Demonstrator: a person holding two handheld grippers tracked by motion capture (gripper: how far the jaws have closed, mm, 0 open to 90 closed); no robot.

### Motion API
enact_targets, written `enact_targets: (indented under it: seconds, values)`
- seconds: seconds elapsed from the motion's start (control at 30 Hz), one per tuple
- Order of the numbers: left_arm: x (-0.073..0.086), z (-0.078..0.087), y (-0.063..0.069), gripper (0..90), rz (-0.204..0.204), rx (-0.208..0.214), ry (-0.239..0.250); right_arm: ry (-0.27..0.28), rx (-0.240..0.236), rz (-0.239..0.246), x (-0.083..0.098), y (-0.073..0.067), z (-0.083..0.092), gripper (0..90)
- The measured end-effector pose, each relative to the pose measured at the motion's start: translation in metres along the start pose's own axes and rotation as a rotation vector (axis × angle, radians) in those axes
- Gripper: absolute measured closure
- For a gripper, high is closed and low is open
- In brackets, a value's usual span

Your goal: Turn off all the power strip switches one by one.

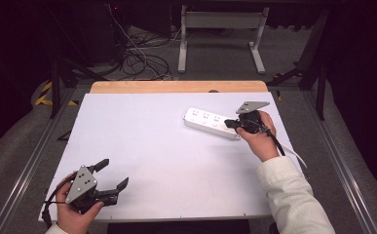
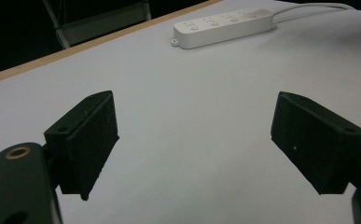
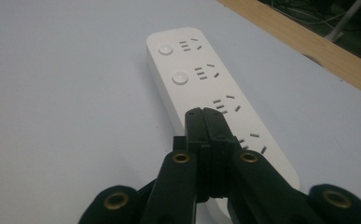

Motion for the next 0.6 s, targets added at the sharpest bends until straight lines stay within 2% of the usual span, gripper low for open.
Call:
enact_targets:
  seconds: [0.13, 0.3, 0.6]
  values:
    - [0.000, 0.000, 0.000, 15.5, 0.000, -0.002, 0.000, -0.033, 0.022, -0.005, 0.002, 0.005, -0.011, 90.0]
    - [0.000, 0.000, 0.000, 15.5, -0.001, -0.002, -0.002, -0.050, 0.041, -0.036, 0.005, 0.012, -0.021, 90.0]
    - [0.001, 0.000, 0.000, 15.6, -0.001, -0.004, -0.003, -0.075, 0.049, -0.053, 0.009, 0.016, -0.030, 90.0]
Point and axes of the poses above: each handheld gripper's, and its own axes: z roughly backward along the jaws, x roughly out of its underside, y roughly to its right, the point moved 3 cm from there along -z, roughly forward along the jaws, and after that the axes turned 8 degrees about -z, right-handed, at the moved point
